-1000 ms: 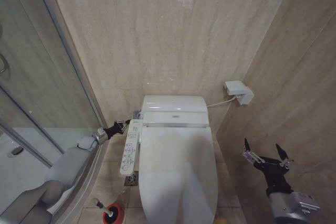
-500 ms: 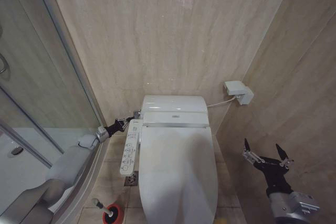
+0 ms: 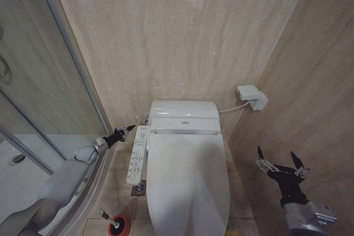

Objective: Open the toilet lid, clean the toilet bowl with a toilet brush, close the toilet lid, and flush.

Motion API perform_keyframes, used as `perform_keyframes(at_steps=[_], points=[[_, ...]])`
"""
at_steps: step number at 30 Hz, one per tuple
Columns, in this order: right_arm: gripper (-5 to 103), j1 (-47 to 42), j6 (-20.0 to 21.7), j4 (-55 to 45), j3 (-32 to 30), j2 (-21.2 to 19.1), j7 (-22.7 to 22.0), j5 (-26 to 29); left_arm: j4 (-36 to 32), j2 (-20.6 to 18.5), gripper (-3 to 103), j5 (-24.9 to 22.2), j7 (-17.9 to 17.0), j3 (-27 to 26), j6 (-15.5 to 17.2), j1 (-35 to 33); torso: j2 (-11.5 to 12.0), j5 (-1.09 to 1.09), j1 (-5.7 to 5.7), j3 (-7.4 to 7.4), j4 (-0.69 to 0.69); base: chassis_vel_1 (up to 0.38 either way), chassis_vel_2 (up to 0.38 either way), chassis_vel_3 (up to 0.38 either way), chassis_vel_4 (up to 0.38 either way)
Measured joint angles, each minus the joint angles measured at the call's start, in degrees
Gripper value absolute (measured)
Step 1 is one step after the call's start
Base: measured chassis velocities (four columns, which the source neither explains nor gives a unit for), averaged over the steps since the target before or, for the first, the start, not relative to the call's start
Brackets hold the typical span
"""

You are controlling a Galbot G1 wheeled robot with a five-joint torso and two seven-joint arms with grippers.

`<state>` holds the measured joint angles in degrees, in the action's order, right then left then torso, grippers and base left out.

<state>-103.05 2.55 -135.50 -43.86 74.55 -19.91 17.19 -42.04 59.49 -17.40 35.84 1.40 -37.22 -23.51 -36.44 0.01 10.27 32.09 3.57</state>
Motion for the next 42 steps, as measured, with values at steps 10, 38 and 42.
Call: perform_keyframes(at_steps=[10, 38, 42], points=[[100, 0.0, 0.0, 0.0, 0.0, 0.0, 0.0, 0.0, -3.25, -0.73, 0, 0.64, -2.65, -1.39, 1.61, -1.76, 0.0, -0.02, 0.0, 0.0, -0.02, 0.0, 0.0, 0.0, 0.0], [100, 0.0, 0.0, 0.0, 0.0, 0.0, 0.0, 0.0, -30.74, -0.95, 0, -11.4, -33.98, -15.63, 13.91, -19.06, 0.0, -0.01, 0.0, 0.0, 0.0, 0.0, 0.0, 0.0, 0.0], [100, 0.0, 0.0, 0.0, 0.0, 0.0, 0.0, 0.0, -33.87, -0.02, 0, -11.42, -35.54, -18.0, 15.47, -22.61, 0.0, -0.02, 0.0, 0.0, -0.02, 0.0, 0.0, 0.0, 0.0]])
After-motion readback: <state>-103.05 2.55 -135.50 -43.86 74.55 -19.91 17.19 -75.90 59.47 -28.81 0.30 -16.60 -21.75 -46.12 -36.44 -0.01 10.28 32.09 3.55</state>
